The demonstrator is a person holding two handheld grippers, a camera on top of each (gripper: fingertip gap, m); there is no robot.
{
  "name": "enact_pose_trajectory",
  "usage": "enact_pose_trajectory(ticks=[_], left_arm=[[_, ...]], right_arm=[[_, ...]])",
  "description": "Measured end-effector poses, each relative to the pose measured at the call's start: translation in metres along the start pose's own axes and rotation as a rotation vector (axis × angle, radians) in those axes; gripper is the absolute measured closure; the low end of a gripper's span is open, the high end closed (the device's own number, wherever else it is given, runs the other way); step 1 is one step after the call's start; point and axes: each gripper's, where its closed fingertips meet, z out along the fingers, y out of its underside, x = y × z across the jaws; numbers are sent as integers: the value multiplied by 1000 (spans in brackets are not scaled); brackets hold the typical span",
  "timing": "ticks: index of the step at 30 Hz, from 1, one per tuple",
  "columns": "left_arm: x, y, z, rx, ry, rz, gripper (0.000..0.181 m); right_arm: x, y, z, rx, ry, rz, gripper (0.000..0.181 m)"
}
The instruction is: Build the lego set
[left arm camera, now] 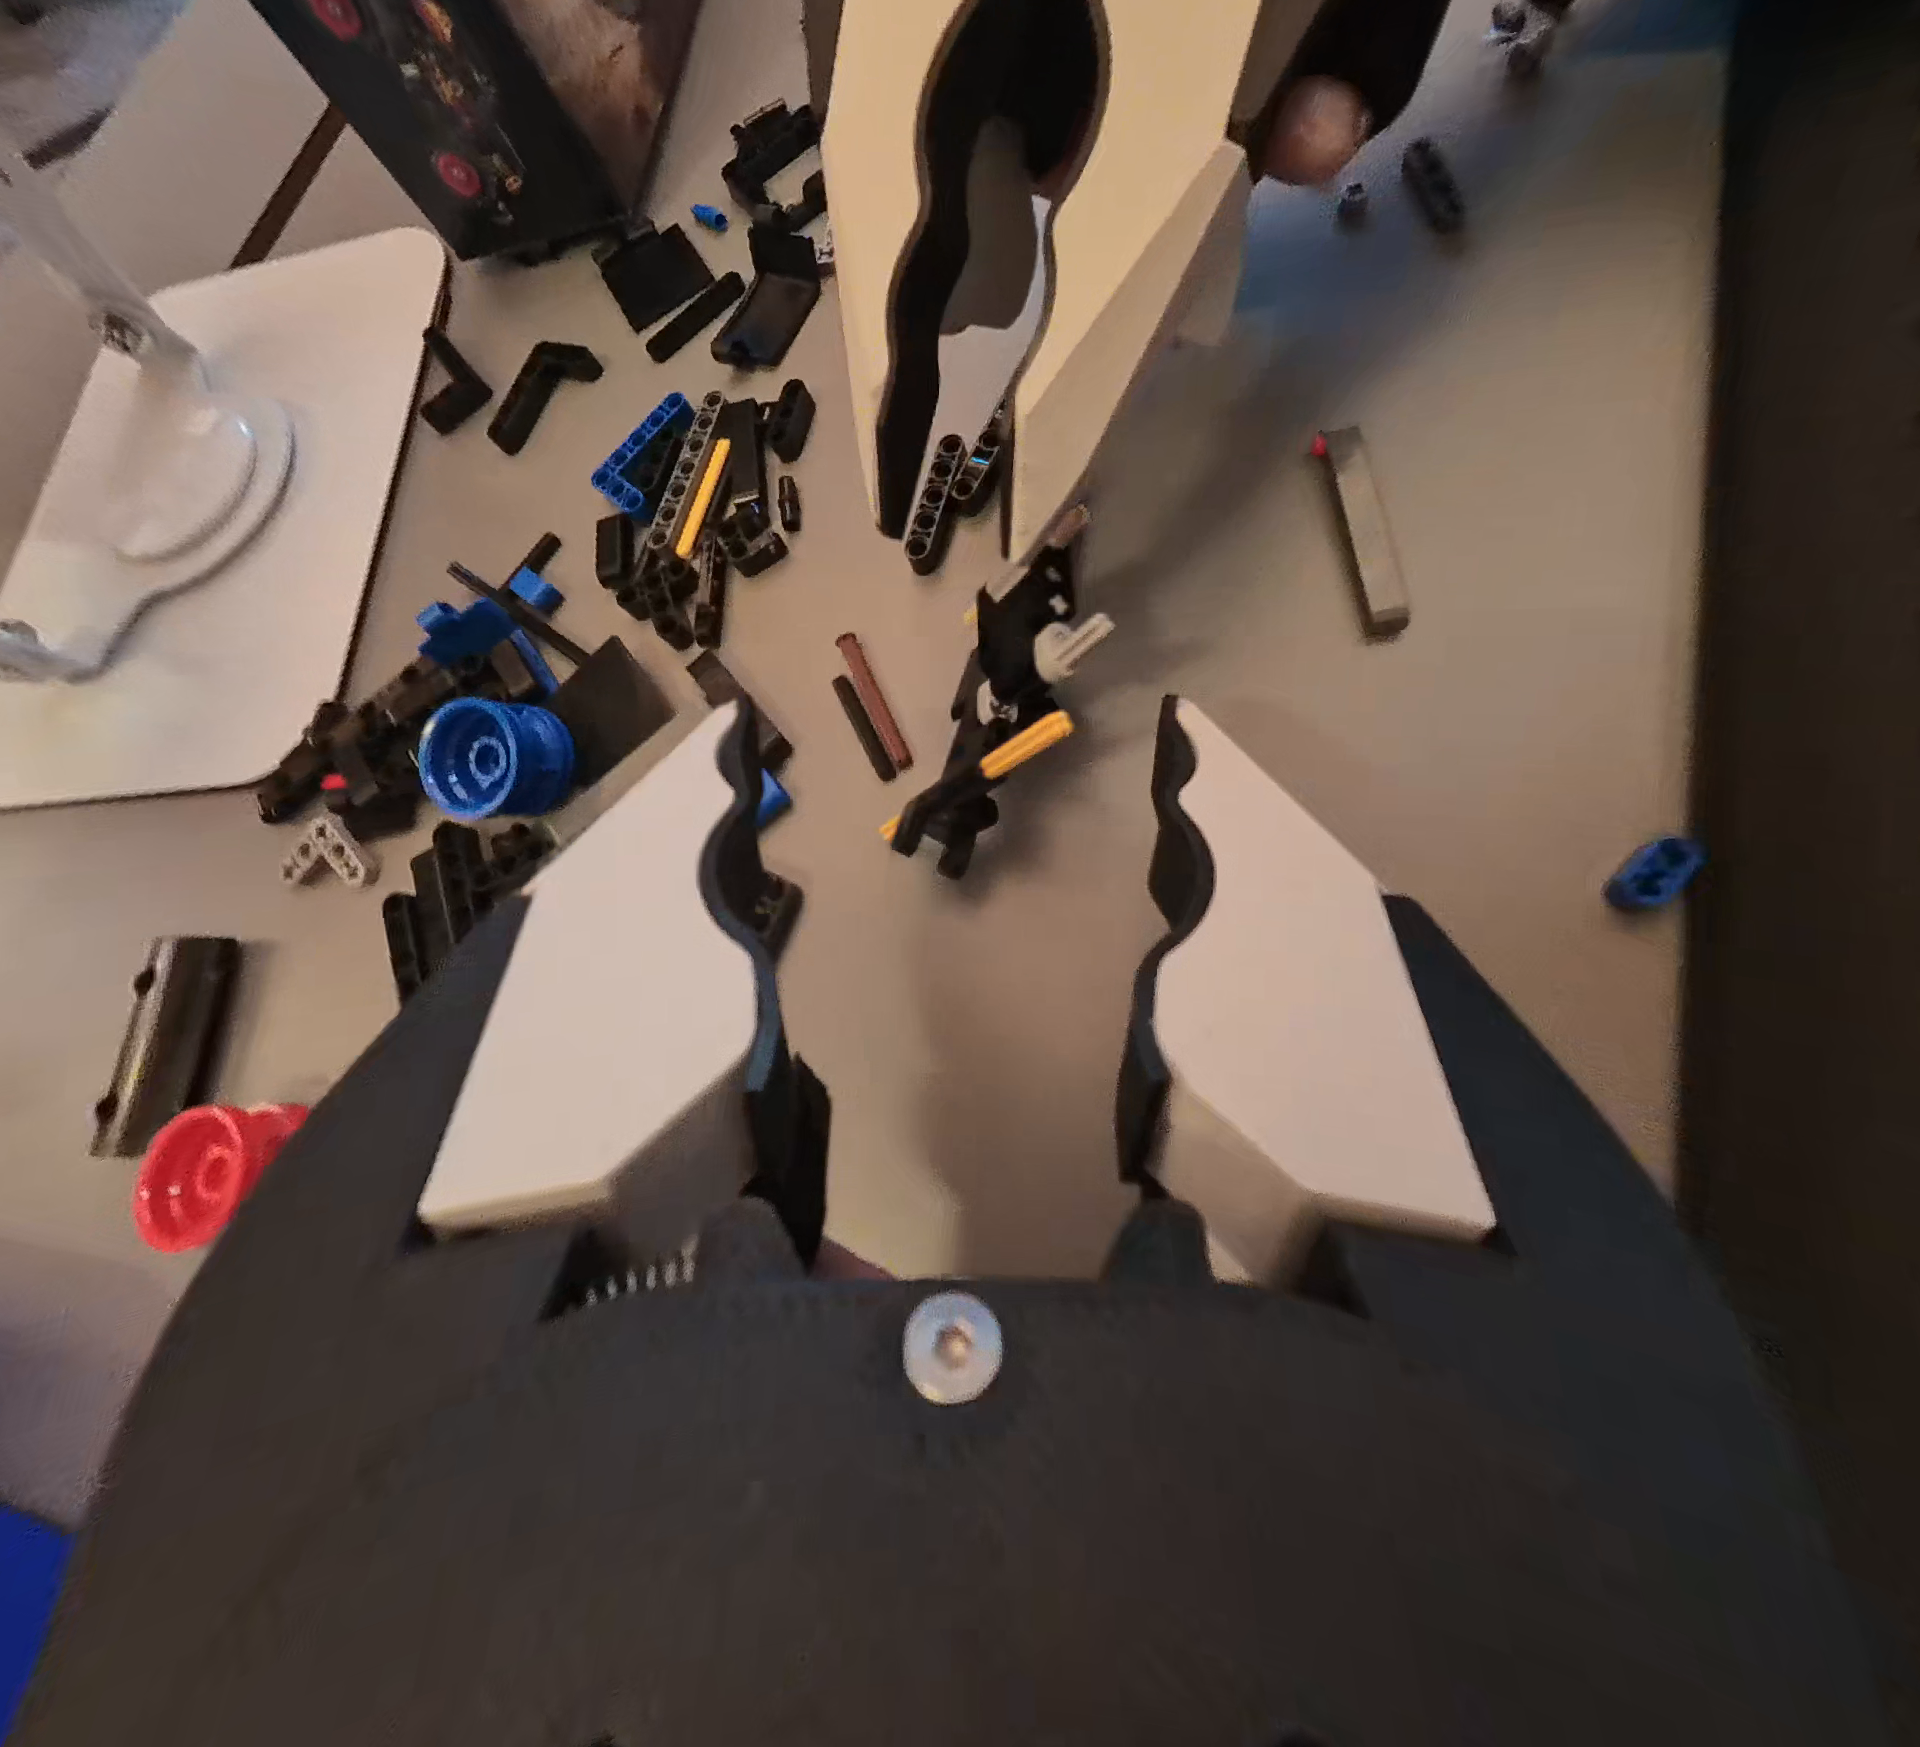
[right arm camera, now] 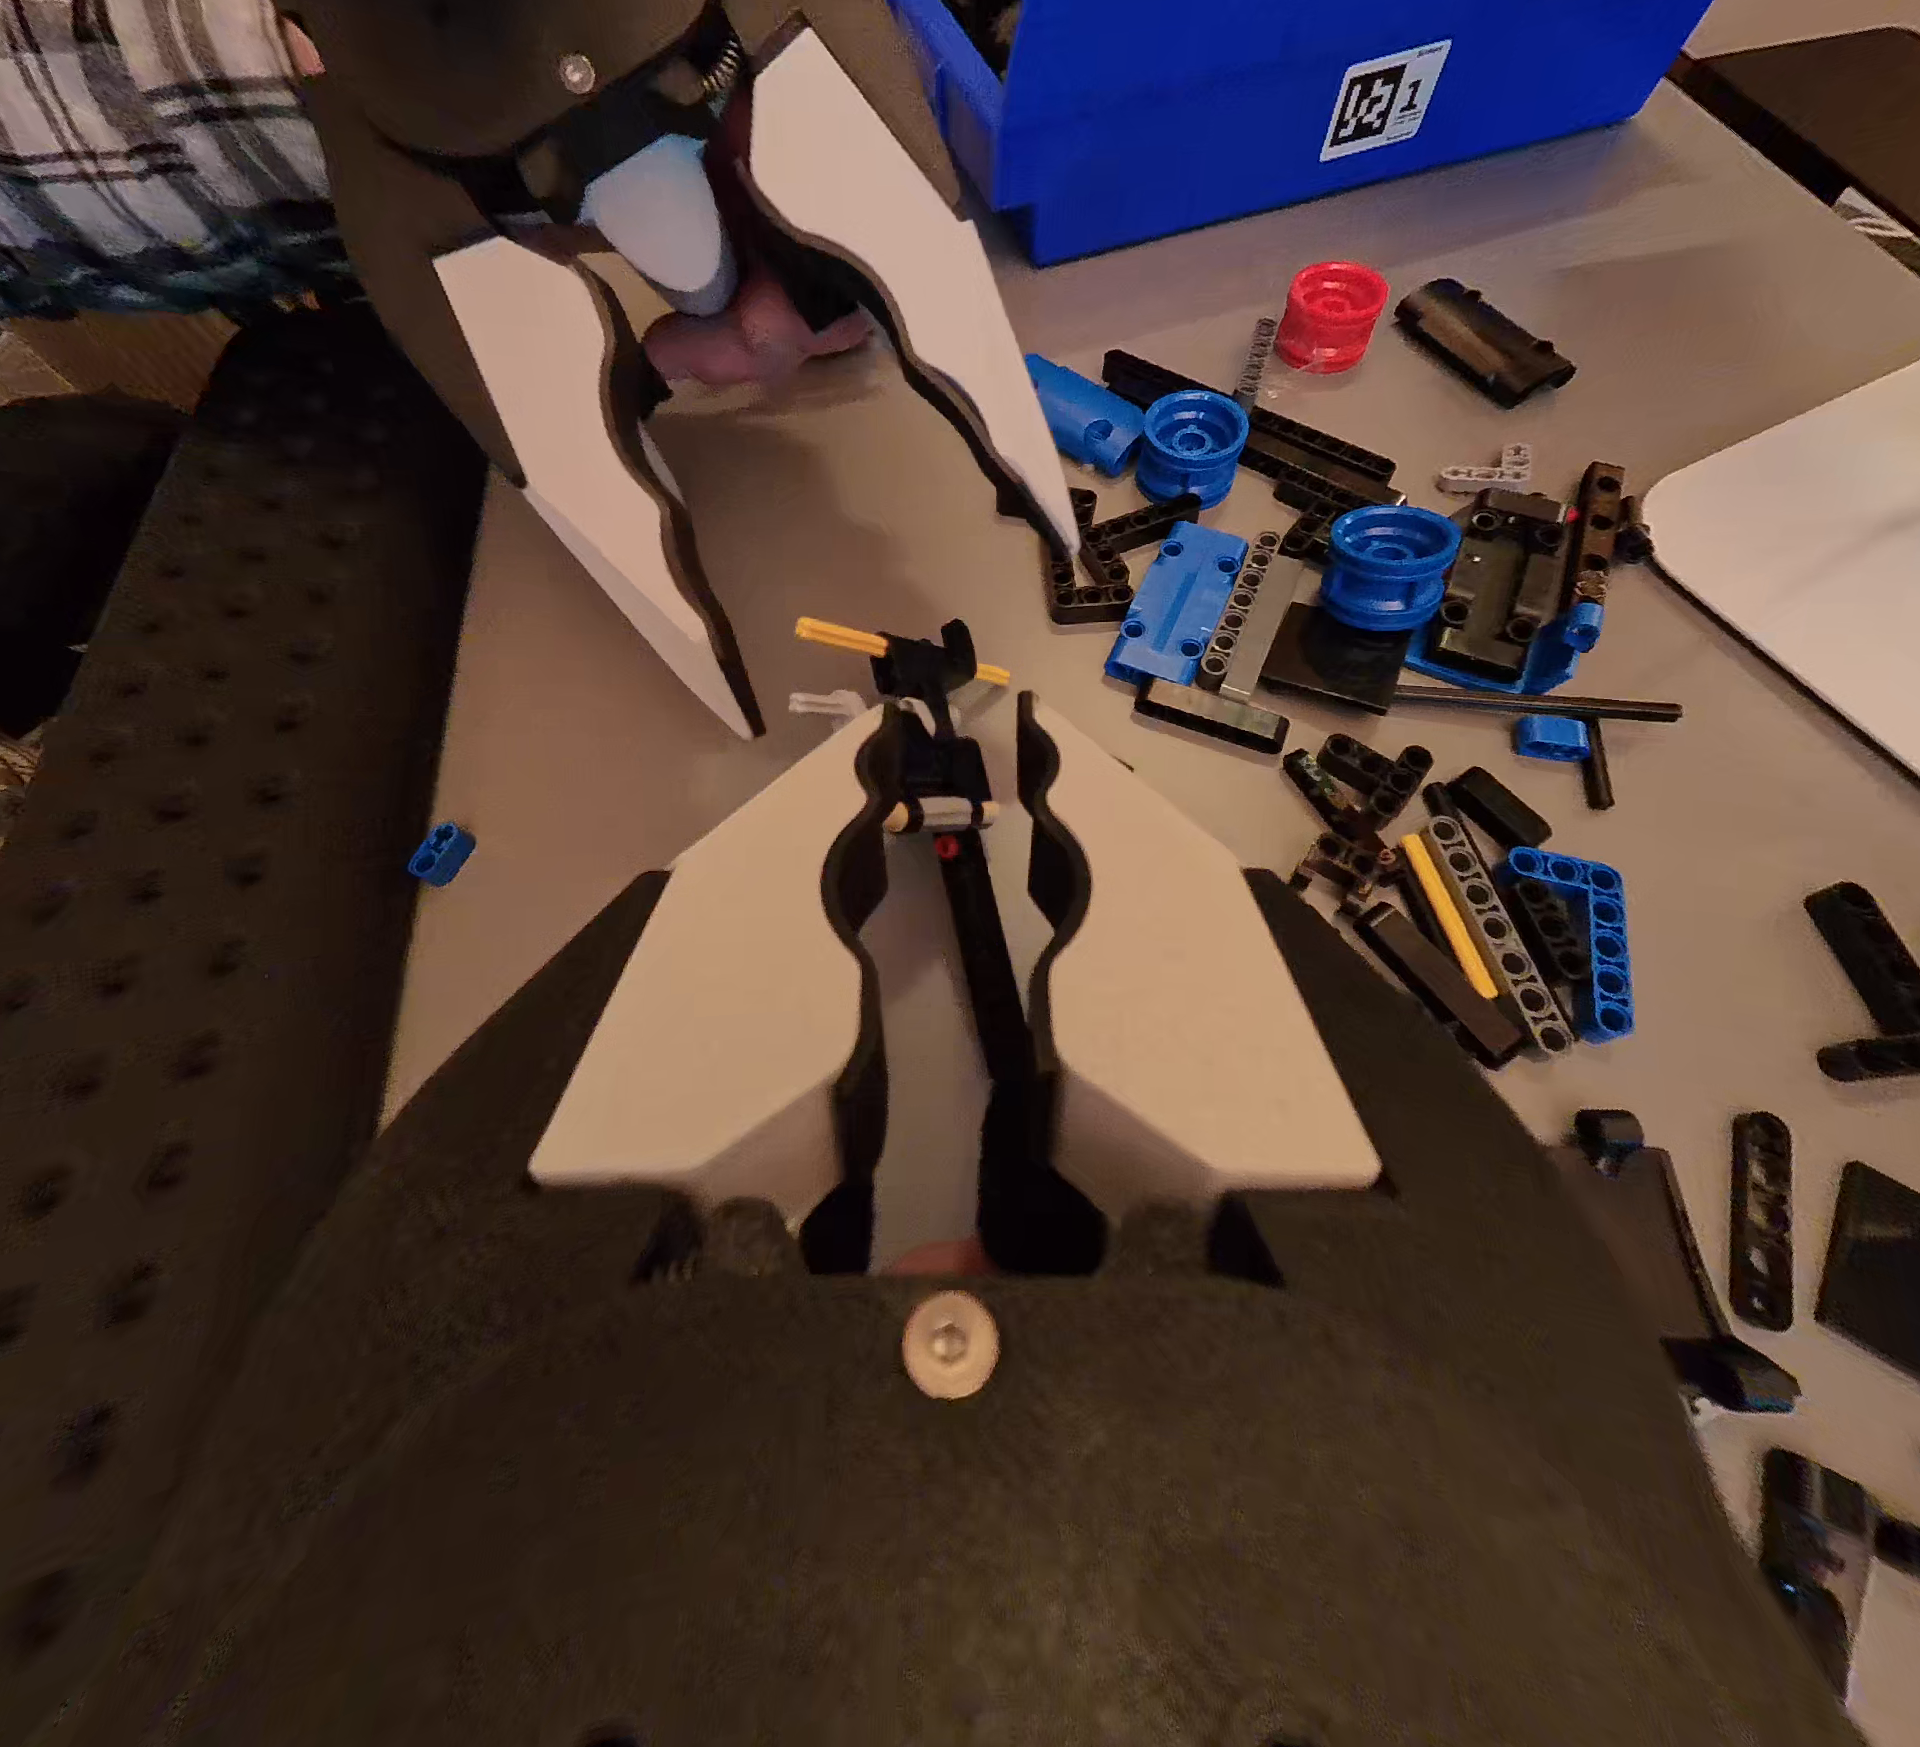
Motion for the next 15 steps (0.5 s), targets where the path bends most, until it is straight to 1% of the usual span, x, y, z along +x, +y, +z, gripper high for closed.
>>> enact_pose_trajectory(ticks=[3, 7, 13, 15], left_arm=[[0, 1, 6, 2, 40, 53, 107], [-1, 0, 12, -17, 50, 100, 105], [2, 1, 16, -26, 46, 126, 114], [0, 0, 15, -20, 31, 122, 121]], right_arm=[[0, 2, 1, -9, 5, -6, 160], [-1, 3, 1, -11, 6, -7, 160], [6, 3, -6, -10, 27, -9, 160], [6, 4, -13, -21, 40, -25, 160]])
